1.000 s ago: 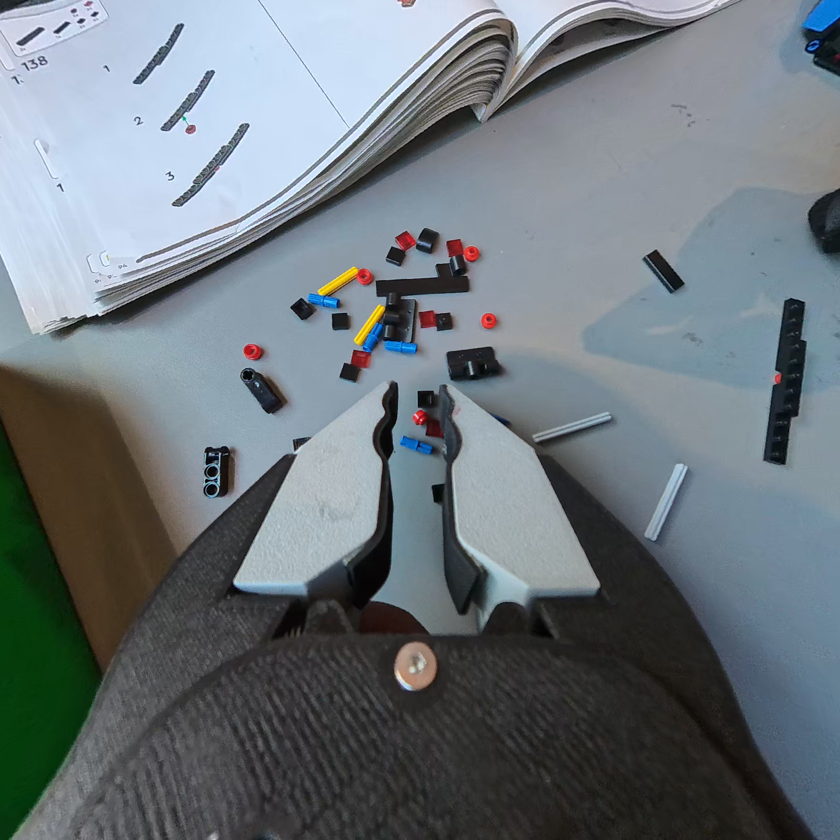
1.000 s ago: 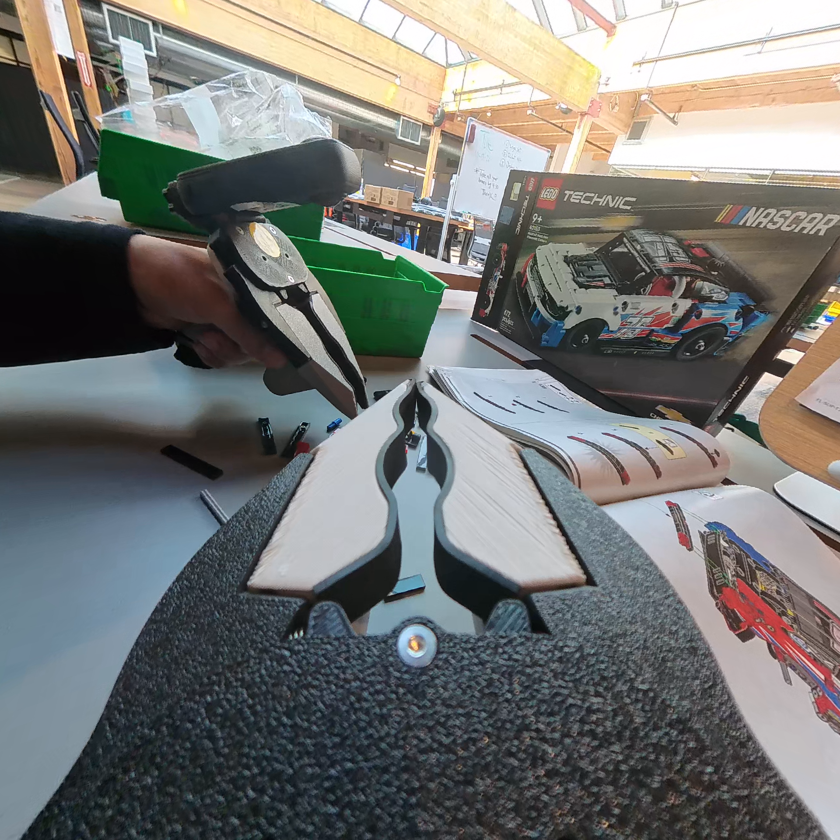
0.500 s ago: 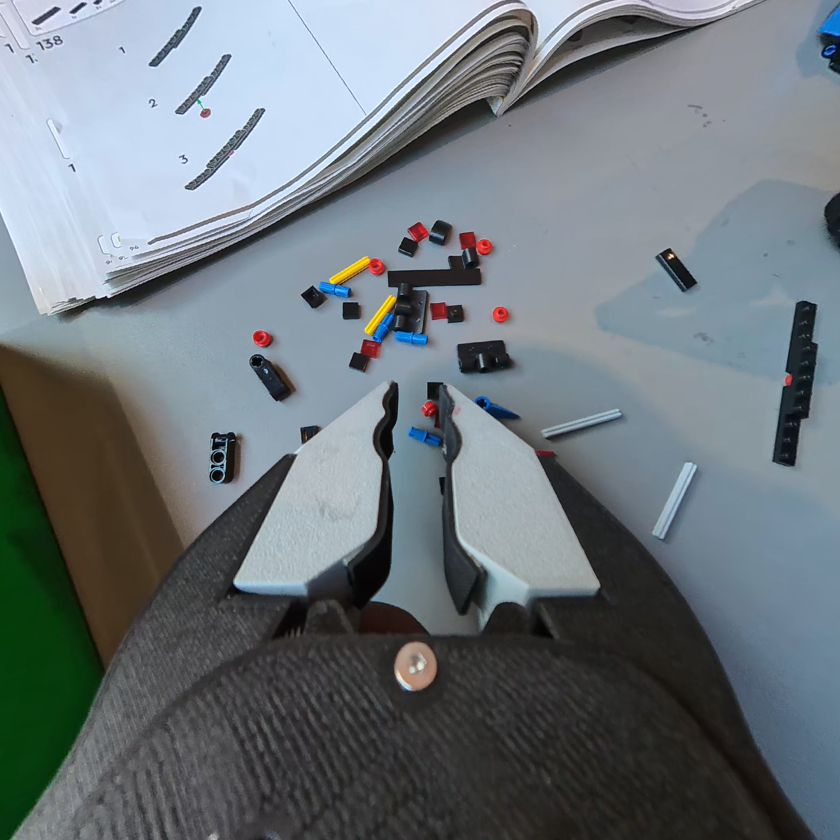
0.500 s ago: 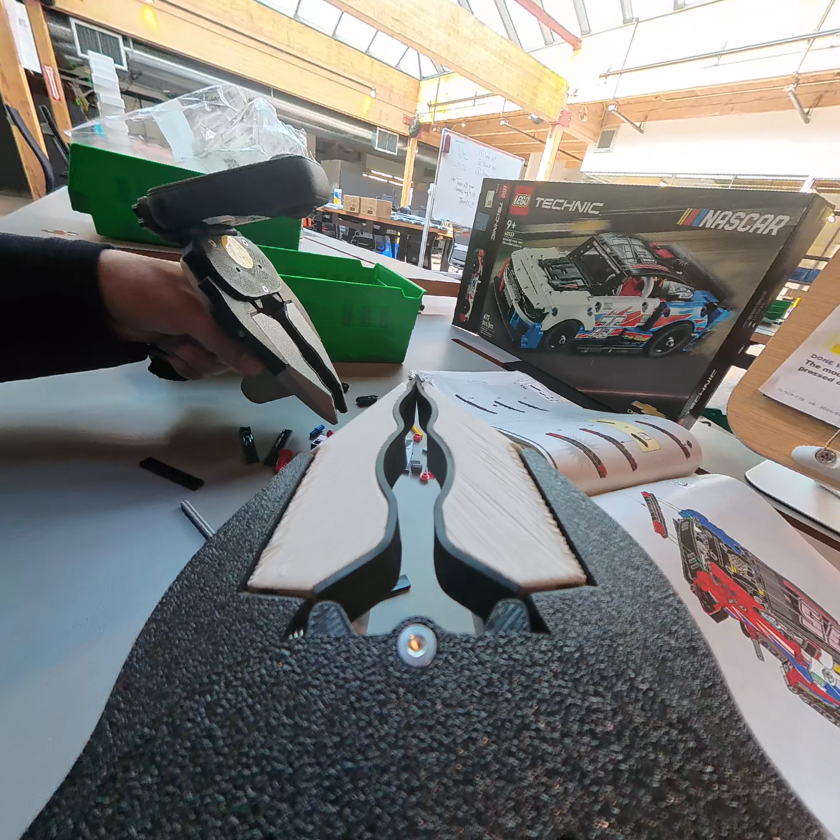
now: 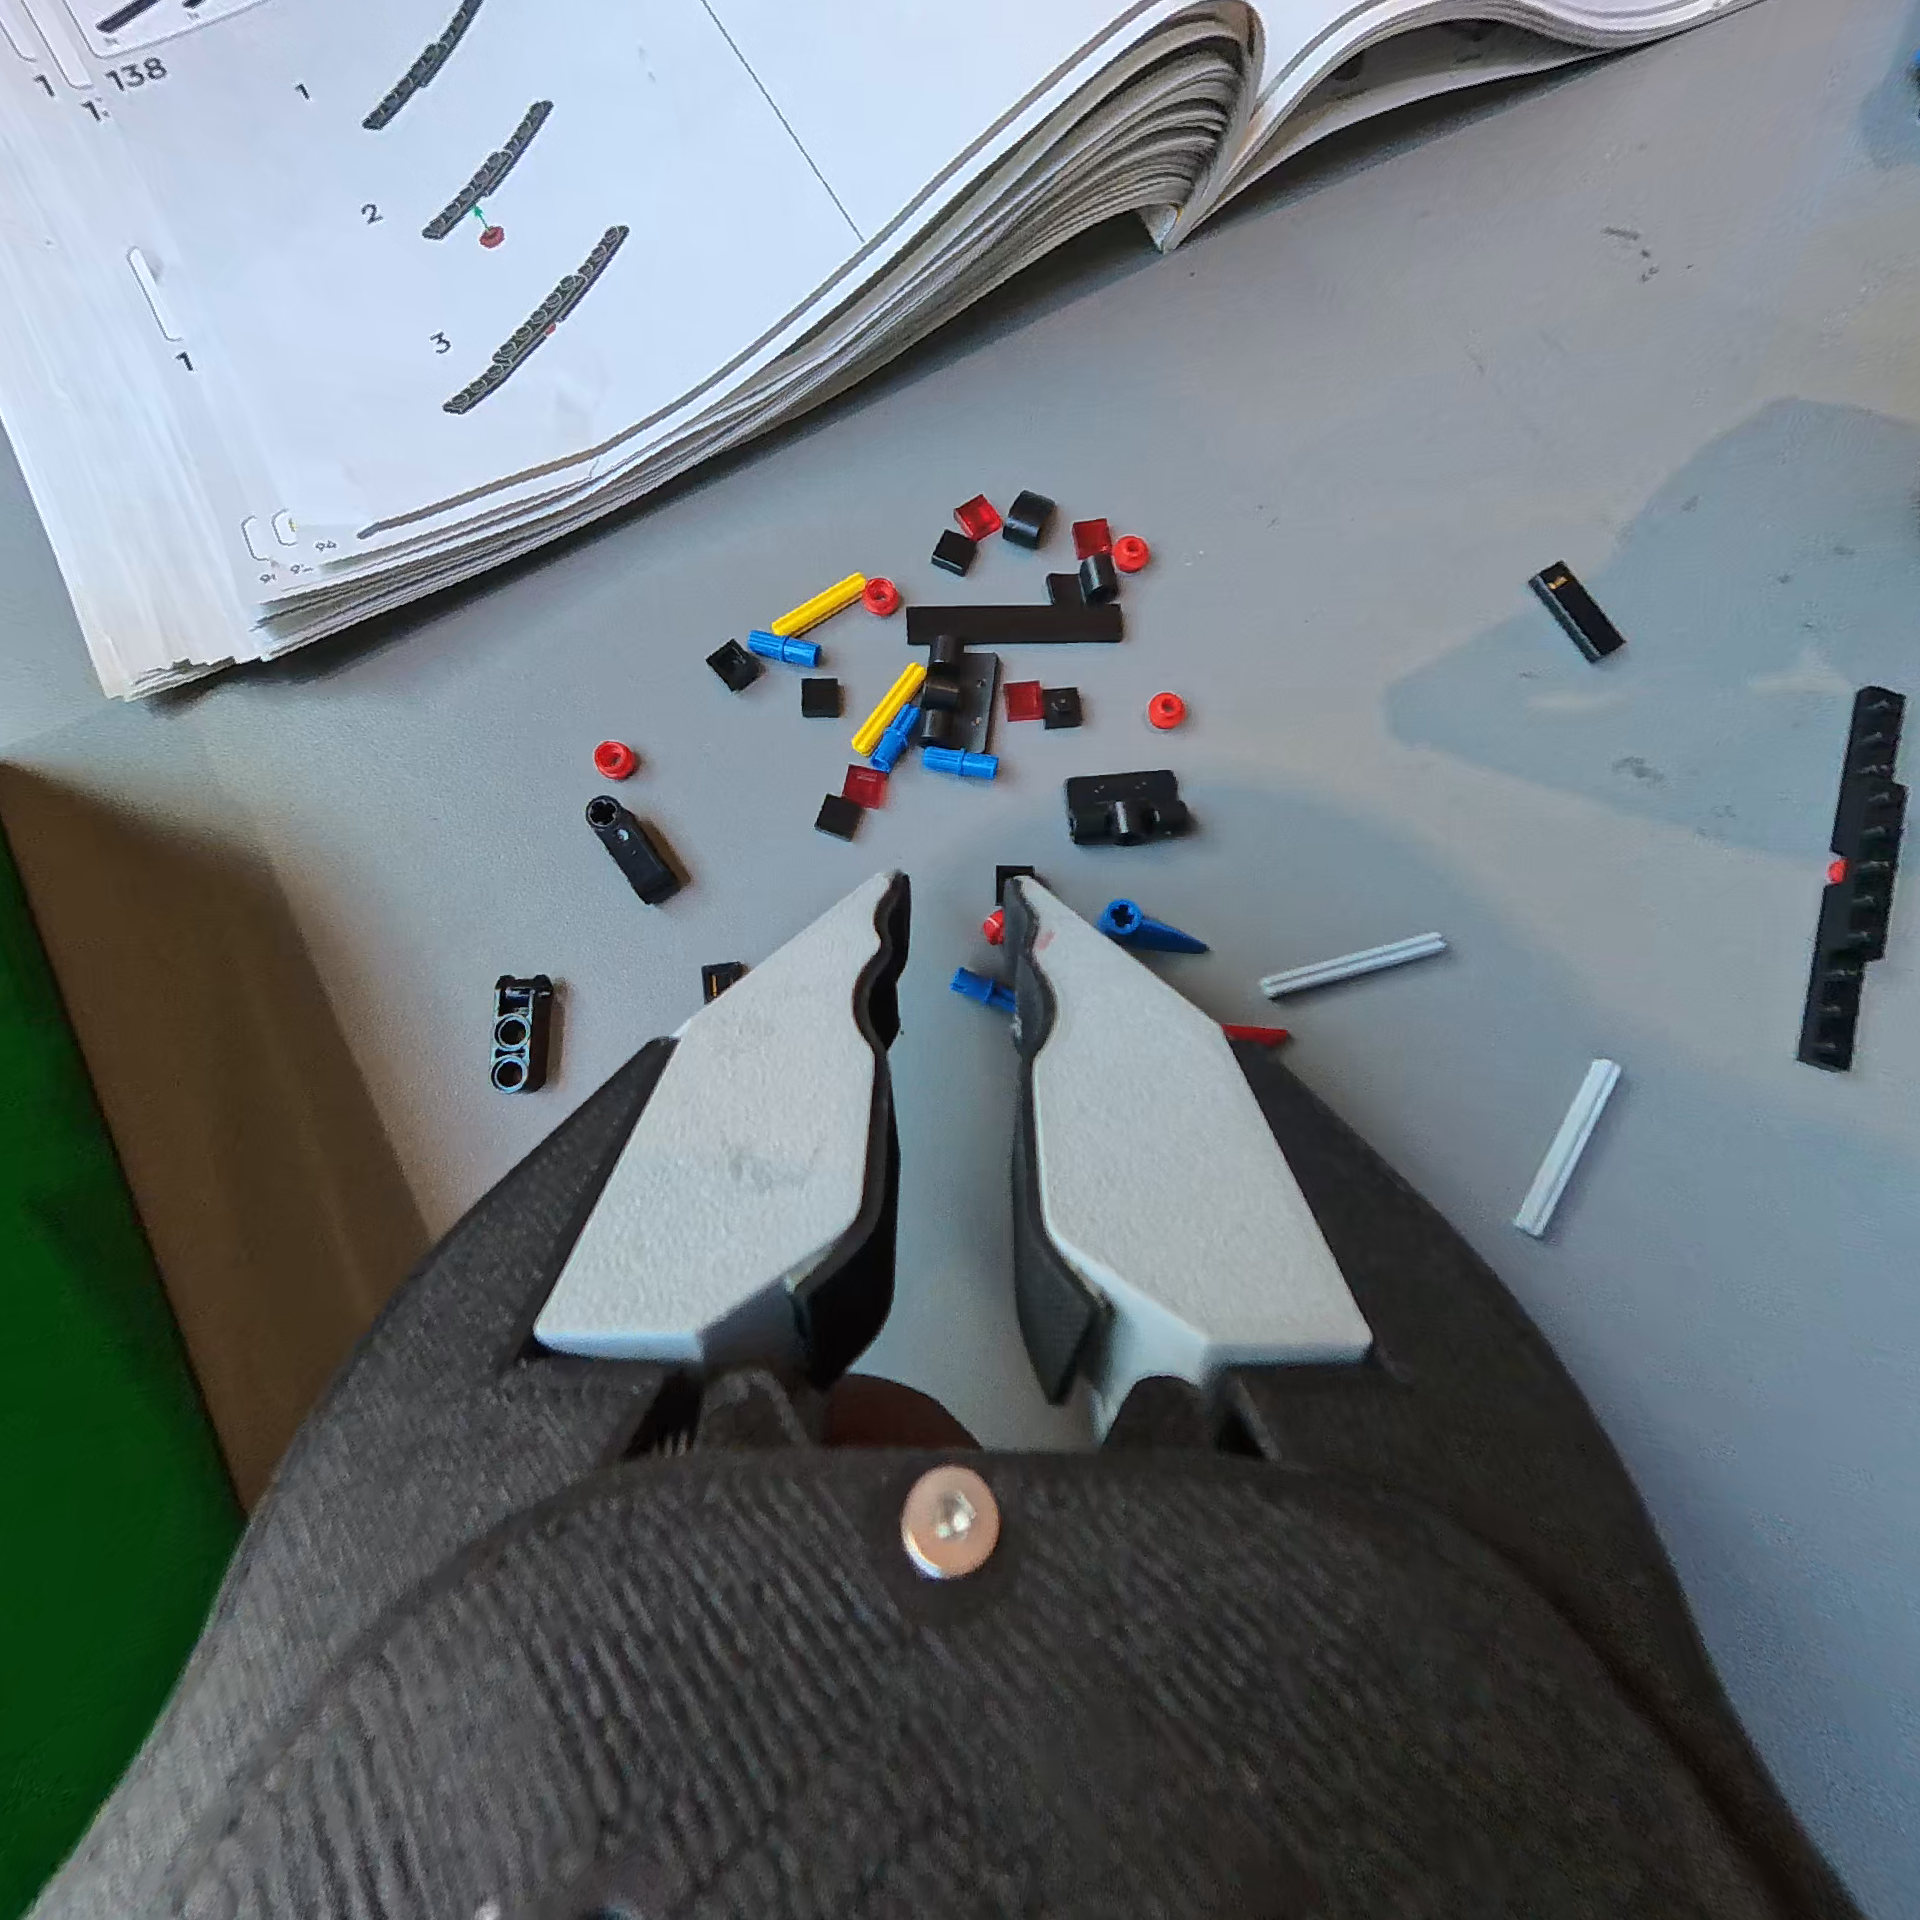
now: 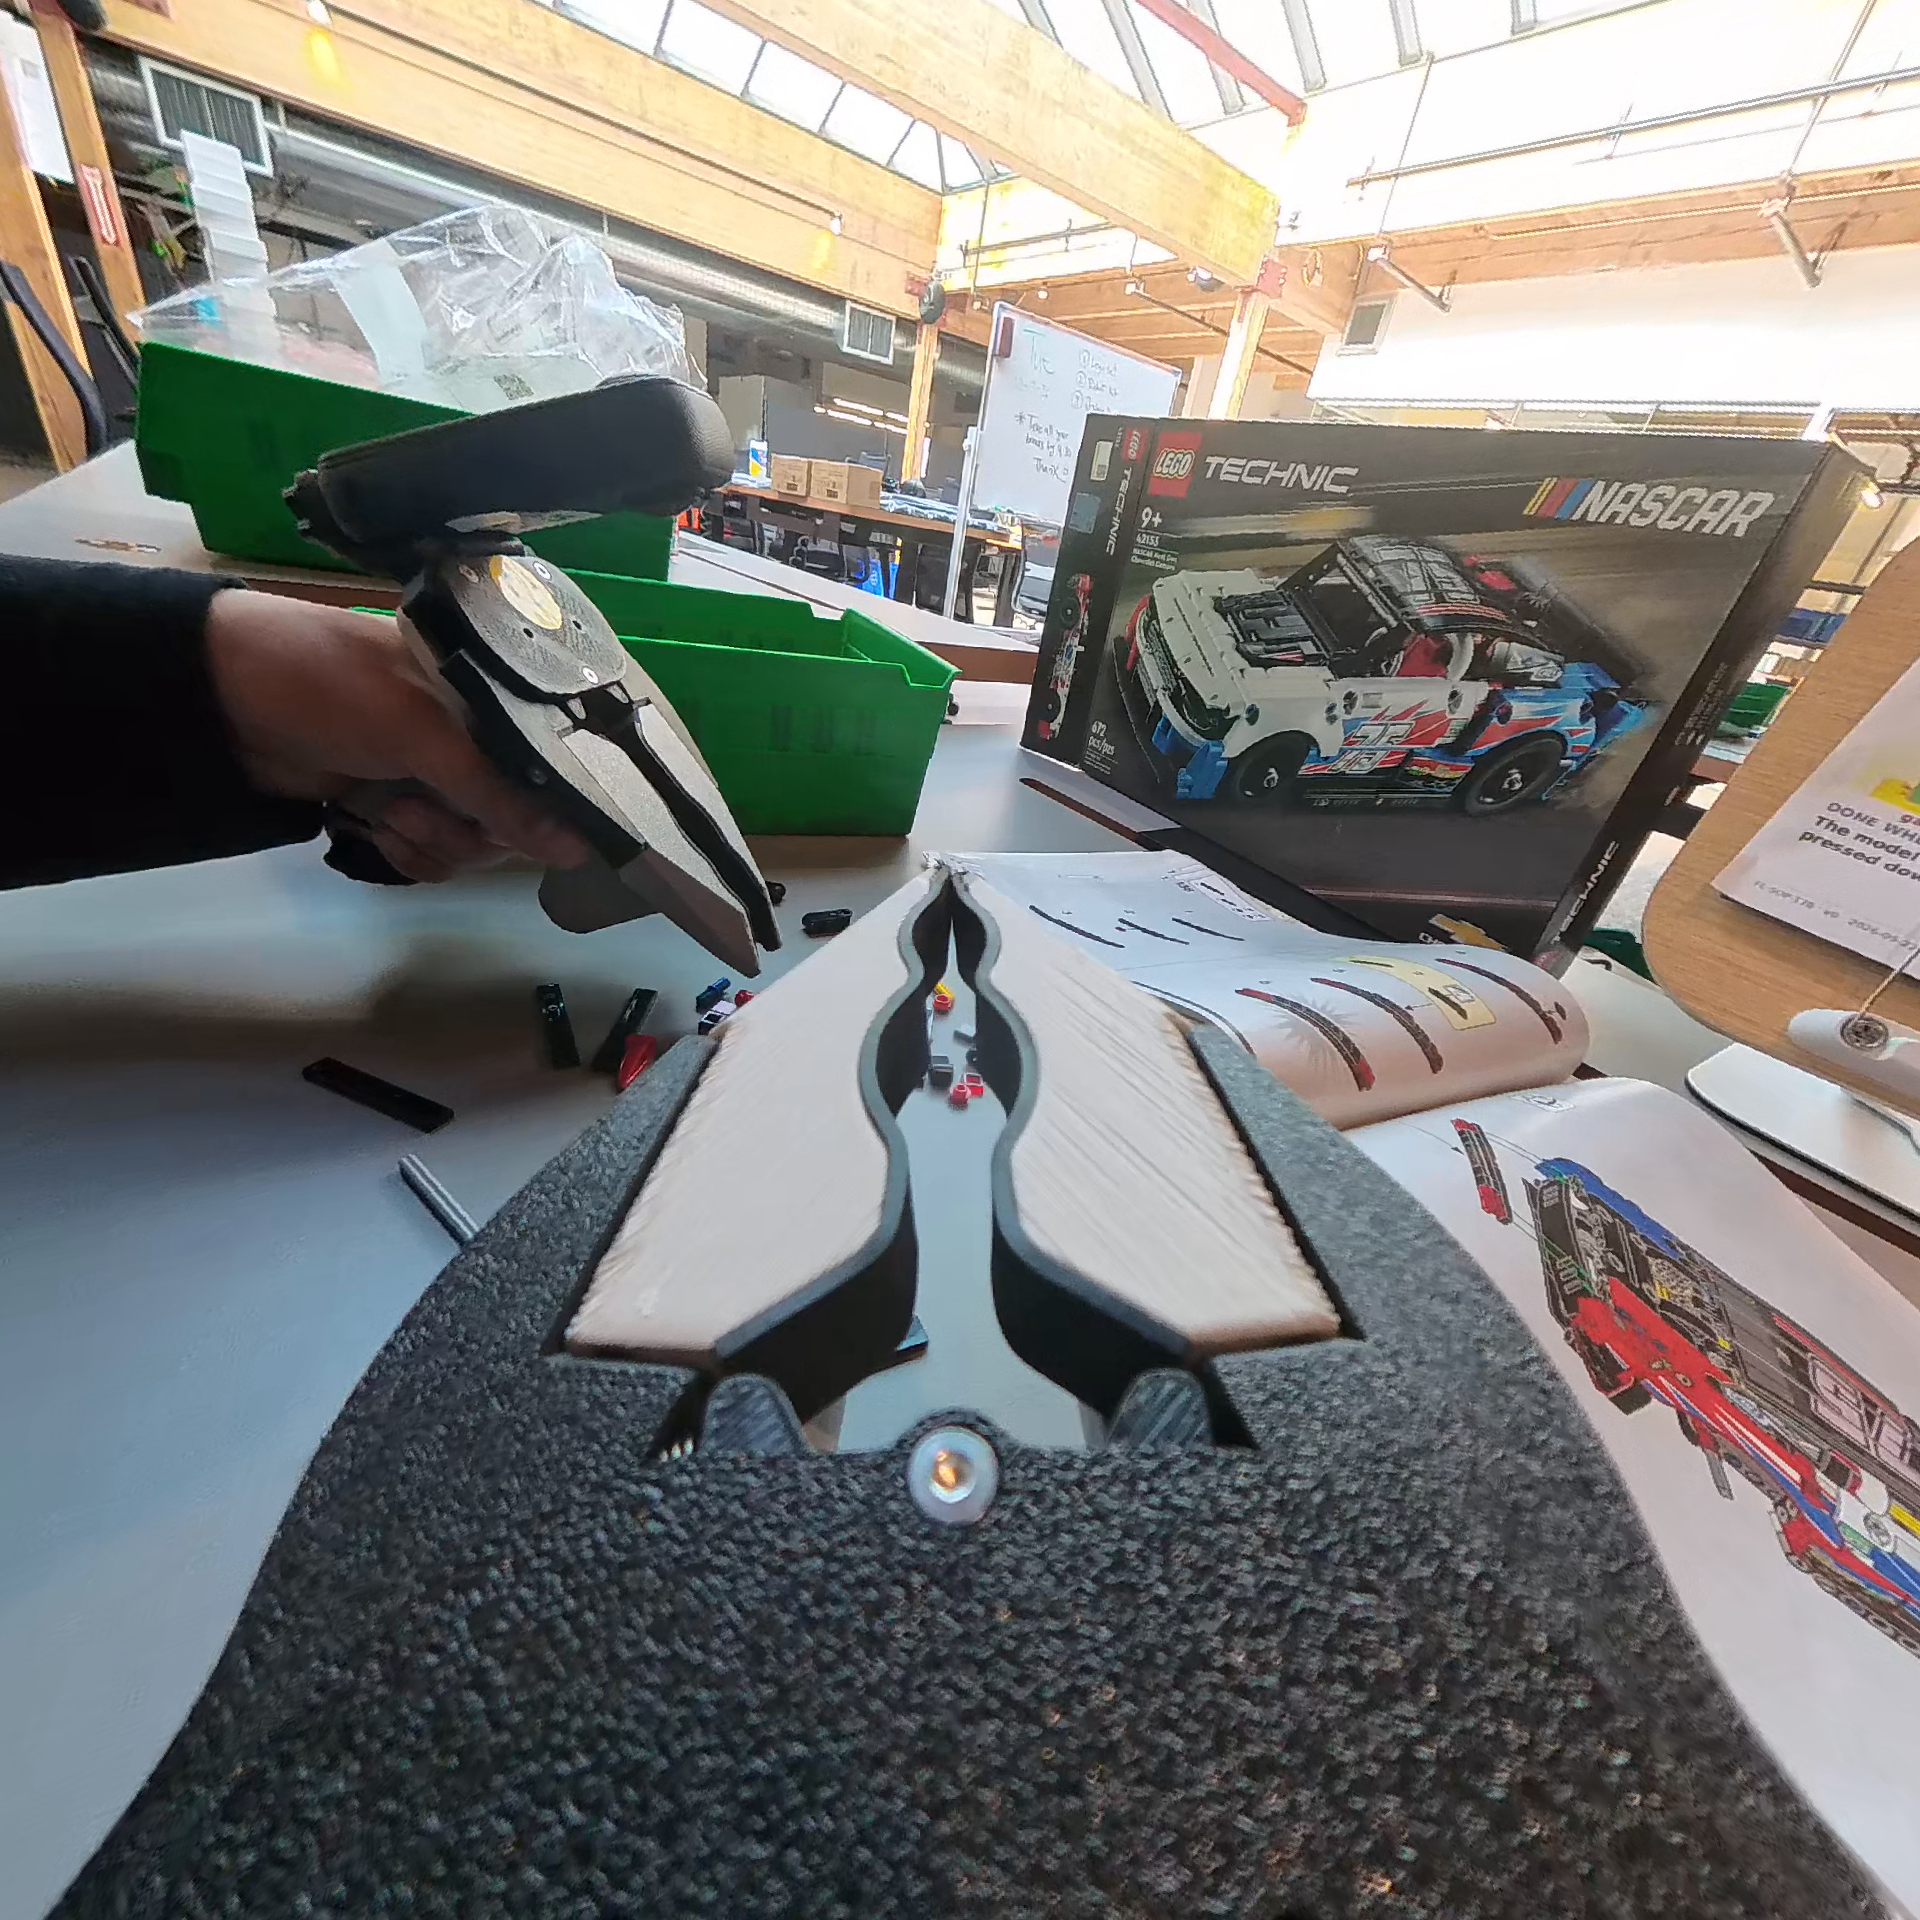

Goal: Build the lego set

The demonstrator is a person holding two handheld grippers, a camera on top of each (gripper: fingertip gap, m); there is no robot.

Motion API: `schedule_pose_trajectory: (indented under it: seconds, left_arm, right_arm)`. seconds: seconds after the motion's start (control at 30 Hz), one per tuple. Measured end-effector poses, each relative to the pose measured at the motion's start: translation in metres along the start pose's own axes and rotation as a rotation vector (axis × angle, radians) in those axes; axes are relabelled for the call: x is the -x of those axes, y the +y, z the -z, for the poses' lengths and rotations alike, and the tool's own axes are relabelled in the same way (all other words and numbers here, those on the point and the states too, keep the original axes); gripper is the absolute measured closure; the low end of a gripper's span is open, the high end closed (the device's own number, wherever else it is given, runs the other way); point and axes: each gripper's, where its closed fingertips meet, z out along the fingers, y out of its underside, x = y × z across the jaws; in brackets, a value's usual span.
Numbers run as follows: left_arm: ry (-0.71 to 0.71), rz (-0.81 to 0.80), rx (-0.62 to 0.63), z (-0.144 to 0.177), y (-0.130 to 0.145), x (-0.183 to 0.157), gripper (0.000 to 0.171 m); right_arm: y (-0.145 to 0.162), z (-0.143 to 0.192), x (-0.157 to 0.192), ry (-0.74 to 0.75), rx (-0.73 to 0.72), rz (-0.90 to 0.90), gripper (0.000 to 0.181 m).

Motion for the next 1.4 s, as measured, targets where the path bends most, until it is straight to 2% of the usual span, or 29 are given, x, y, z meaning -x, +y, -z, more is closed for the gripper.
schedule_pose_trajectory:
  seconds: [0.63, 0.93, 1.17, 1.23, 1.4]
  left_arm:
    - [-0.009, 0.009, -0.002, 0.003, 0.001, 0.002, 0.156]
    - [0.042, -0.044, 0.026, -0.004, -0.001, -0.01, 0.155]
    - [0.025, -0.091, 0.108, -0.013, 0.009, -0.009, 0.165]
    - [0.009, -0.123, 0.111, -0.014, 0.01, -0.009, 0.171]
    - [0.037, -0.105, 0.098, -0.016, 0.005, -0.013, 0.171]
  right_arm:
    - [-0.005, 0.004, -0.01, 0.057, -0.024, 0.011, 0.181]
    - [-0.002, 0.003, -0.009, 0.049, -0.01, 0.004, 0.181]
    - [-0.003, 0.003, -0.01, 0.048, -0.012, -0.001, 0.181]
    - [-0.003, 0.003, -0.01, 0.047, -0.012, -0.005, 0.181]
    - [-0.002, 0.003, -0.009, 0.041, -0.009, -0.005, 0.181]
